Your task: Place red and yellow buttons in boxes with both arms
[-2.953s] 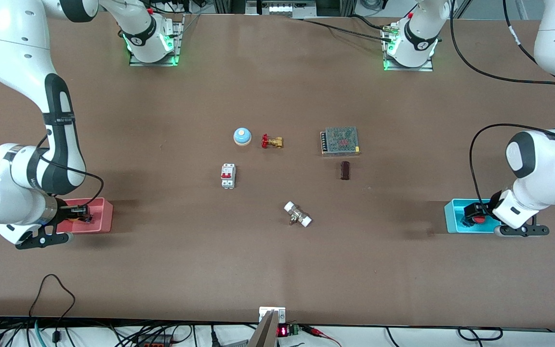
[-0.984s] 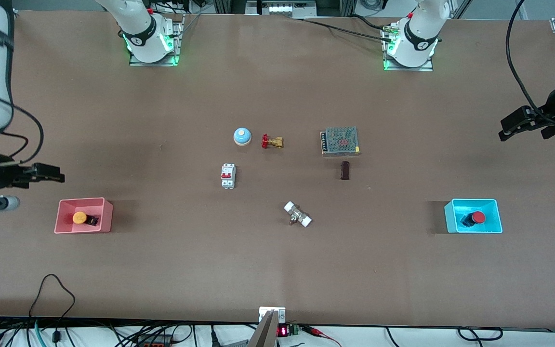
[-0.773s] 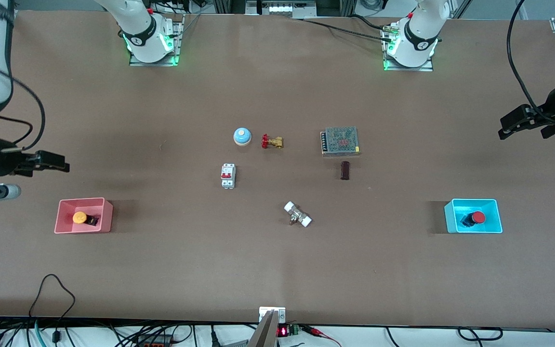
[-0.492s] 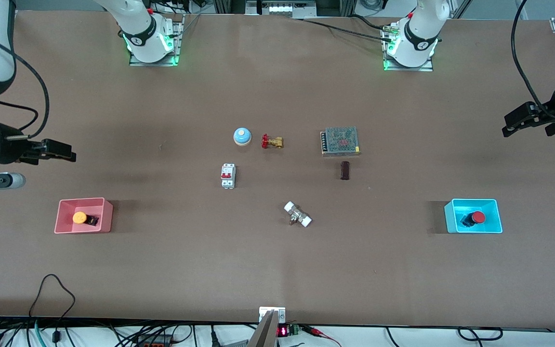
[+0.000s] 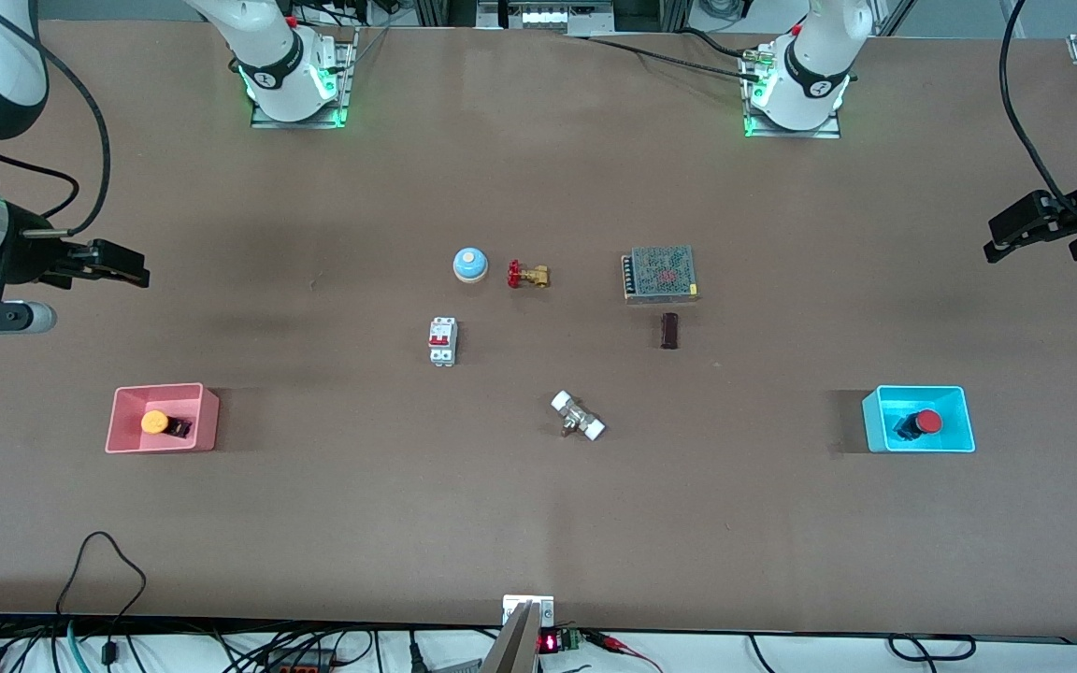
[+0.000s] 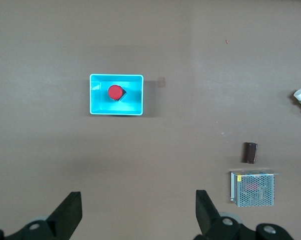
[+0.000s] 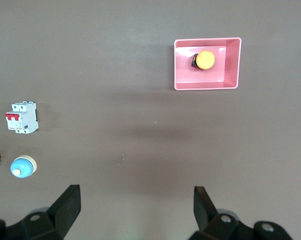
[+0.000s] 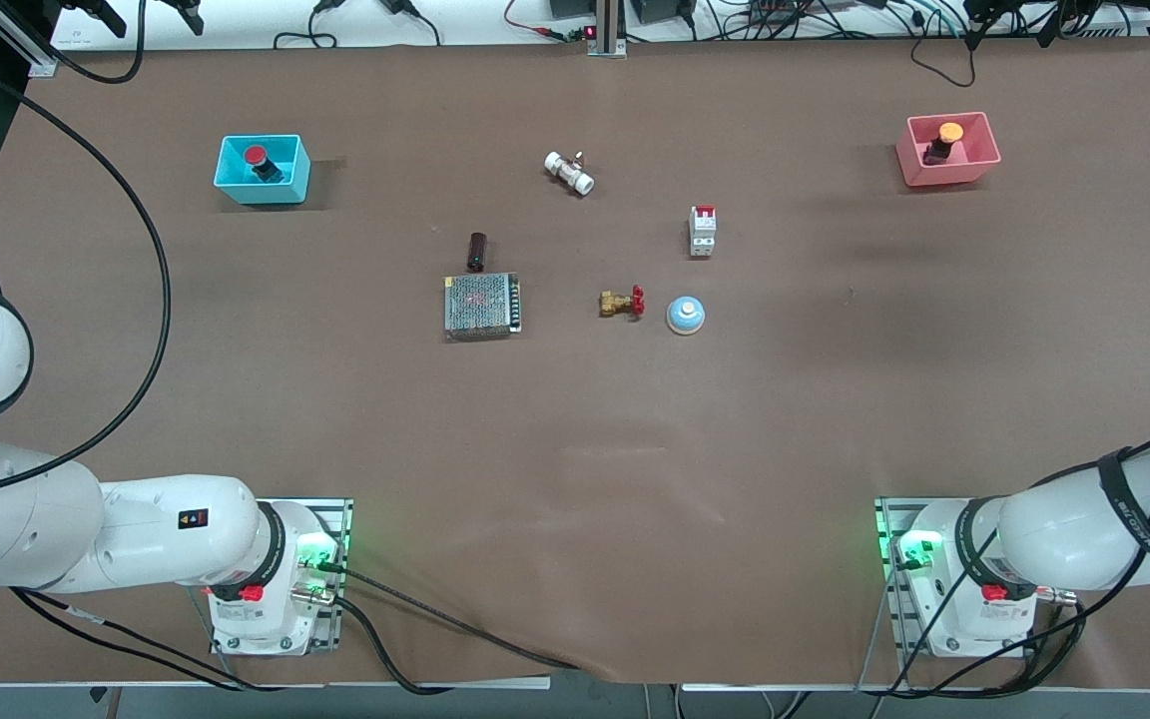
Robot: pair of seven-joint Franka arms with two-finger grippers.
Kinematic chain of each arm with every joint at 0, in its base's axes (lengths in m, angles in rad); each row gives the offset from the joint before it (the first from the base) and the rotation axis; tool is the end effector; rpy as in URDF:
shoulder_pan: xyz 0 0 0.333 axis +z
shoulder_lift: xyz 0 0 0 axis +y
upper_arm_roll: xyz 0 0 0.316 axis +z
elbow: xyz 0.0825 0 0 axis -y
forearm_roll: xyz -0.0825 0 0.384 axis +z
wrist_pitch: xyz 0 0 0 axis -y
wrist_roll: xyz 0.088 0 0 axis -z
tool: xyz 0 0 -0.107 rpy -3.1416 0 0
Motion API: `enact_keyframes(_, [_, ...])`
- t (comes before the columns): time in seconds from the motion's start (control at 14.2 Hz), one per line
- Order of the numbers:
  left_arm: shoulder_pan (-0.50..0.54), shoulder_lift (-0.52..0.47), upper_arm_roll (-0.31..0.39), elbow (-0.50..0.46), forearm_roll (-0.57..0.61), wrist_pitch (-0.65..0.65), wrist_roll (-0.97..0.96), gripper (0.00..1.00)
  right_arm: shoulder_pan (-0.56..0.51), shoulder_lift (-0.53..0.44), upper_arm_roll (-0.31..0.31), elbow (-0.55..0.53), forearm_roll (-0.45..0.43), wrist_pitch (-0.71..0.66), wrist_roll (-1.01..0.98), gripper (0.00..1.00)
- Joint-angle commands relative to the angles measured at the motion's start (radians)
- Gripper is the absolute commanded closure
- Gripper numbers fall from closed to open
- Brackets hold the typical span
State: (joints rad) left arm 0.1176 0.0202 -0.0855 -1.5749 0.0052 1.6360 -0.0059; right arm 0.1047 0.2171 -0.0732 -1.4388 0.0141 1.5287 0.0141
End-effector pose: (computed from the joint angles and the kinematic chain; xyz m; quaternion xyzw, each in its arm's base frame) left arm 0.5667 0.0192 0.6171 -0.9996 -0.0189 -0.0205 0.0020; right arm 0.6113 0.0254 0.5564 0.9980 0.0089 -0.0632 0.0023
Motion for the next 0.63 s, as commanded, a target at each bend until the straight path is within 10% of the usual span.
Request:
enact_keyframes(0.0, [-0.065, -0.006, 0.055, 0.015, -0.021, -0.019, 0.014, 0.0, -0.033, -0.058, 0.023, -0.077, -0.017, 0.03, 0.012, 0.0])
enact_keyframes(0.56, [-0.09, -0.008, 0.072, 0.012, -0.008, -0.039, -0.034, 0.0, -0.079, -0.191, 0.018, -0.196, -0.019, 0.028, -0.077, 0.0])
